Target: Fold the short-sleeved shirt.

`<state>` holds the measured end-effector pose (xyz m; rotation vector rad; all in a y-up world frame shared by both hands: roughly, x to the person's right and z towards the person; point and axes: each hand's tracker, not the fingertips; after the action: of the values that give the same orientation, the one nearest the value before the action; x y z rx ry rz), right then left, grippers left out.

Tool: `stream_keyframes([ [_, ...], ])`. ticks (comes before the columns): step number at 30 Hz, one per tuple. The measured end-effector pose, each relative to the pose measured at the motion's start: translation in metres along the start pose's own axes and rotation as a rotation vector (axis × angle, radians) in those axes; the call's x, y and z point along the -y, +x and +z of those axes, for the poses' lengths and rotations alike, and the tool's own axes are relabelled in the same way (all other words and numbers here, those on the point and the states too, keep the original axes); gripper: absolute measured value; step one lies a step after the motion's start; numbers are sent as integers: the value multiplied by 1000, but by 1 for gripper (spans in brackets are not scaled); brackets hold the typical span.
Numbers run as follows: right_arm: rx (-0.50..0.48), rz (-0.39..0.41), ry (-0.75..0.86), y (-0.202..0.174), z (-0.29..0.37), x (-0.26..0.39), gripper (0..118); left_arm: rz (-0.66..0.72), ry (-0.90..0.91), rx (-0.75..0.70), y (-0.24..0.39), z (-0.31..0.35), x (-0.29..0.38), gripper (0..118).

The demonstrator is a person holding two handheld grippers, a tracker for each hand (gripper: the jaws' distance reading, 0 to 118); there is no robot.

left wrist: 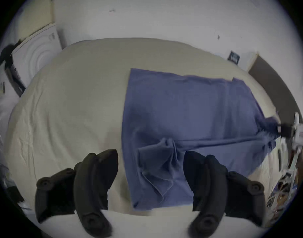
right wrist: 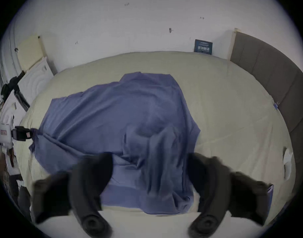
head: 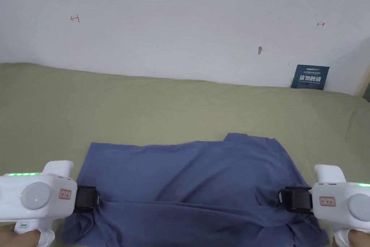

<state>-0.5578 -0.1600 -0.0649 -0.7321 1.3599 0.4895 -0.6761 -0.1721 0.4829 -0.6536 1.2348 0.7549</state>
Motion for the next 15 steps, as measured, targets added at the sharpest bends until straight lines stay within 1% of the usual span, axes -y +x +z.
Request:
stream_keyframes([
  [1, -30, -13, 39, -3, 7, 4, 88, 41, 22, 23, -3, 5, 4, 86],
  [2, -38, -12, 64, -2, 15, 8, 89, 73, 49, 42, -4, 14, 9, 86],
  [3, -17, -3, 103, -2, 26, 13, 89, 90, 88, 55, -4, 25, 14, 86],
  [5, 9, 29, 234, -5, 51, 21, 89, 62, 186, 28, -2, 55, 26, 86],
  [6, 7, 47, 311, -9, 70, 29, 89, 49, 259, 12, 3, 72, 33, 85],
  [8, -3, 59, 453, -16, 107, 49, 89, 39, 405, -17, 15, 105, 56, 83],
  [9, -6, 62, 517, -31, 130, 57, 89, 49, 495, -20, 20, 122, 69, 80],
  [10, -3, 55, 563, -35, 147, 70, 84, 60, 576, -13, 25, 139, 85, 74],
  [11, -9, 46, 576, -39, 161, 86, 68, 60, 637, 14, 30, 153, 103, 51],
  [12, -14, 52, 569, -45, 170, 98, 46, 59, 682, 17, 40, 169, 119, 23],
  [13, -12, 67, 569, -52, 177, 110, 16, 52, 701, -11, 46, 177, 134, 2],
  [14, 17, 93, 565, -57, 182, 122, 1, 41, 729, -24, 52, 182, 148, 1],
  [15, 78, 127, 550, -62, 185, 132, 1, 34, 701, -52, 57, 183, 158, 1],
])
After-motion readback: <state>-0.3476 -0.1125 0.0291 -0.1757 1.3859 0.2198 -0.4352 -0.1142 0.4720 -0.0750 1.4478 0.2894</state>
